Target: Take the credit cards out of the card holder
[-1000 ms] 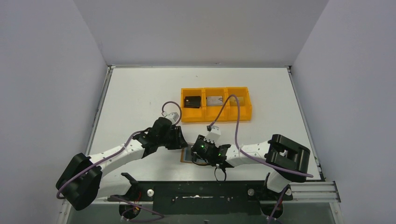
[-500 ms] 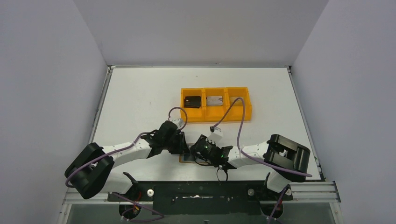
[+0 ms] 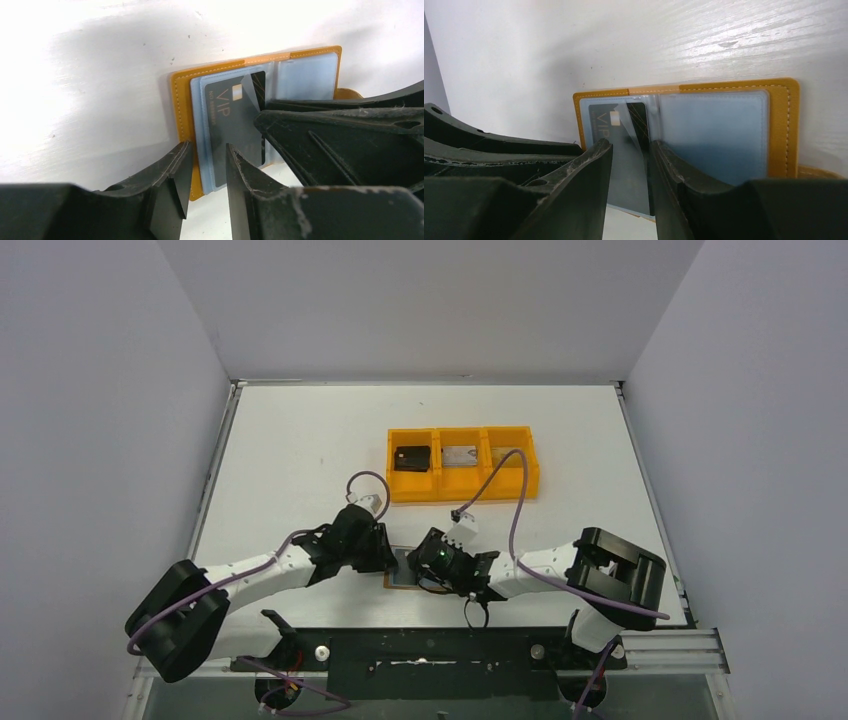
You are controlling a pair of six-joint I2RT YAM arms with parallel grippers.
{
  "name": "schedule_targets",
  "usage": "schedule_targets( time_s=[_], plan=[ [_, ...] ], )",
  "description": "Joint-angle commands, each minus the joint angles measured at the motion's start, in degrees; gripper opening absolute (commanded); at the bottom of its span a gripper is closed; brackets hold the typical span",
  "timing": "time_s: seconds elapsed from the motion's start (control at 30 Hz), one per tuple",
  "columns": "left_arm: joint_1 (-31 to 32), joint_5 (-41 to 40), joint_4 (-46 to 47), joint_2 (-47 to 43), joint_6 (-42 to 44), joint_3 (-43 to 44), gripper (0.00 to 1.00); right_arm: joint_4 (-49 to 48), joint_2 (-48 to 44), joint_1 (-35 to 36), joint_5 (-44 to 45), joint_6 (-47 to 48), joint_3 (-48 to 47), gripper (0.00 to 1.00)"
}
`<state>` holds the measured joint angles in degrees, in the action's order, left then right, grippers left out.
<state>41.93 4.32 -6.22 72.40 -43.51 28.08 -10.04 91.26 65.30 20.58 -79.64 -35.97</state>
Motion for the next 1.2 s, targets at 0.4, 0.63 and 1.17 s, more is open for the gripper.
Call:
schedule_targets(
  time_s=[0.4, 0.63, 1.17],
  plan=[
    [0.3, 2.7, 3.4, 1.0, 0.2, -3.2, 0.10, -16.6, -2.5, -0.7, -3.5, 3.4, 7.6, 0.21],
    [0.3, 2.5, 3.4, 0.9, 0.0, -3.5, 0.00, -27.4, -2.0, -2.2, -8.5, 5.0, 11.0, 0.00],
    [0.2, -1.4, 0.3, -2.0, -0.2, -3.9, 0.00, -28.9, -5.8, -2.8, -7.6, 7.3, 13.2, 0.00]
  ],
)
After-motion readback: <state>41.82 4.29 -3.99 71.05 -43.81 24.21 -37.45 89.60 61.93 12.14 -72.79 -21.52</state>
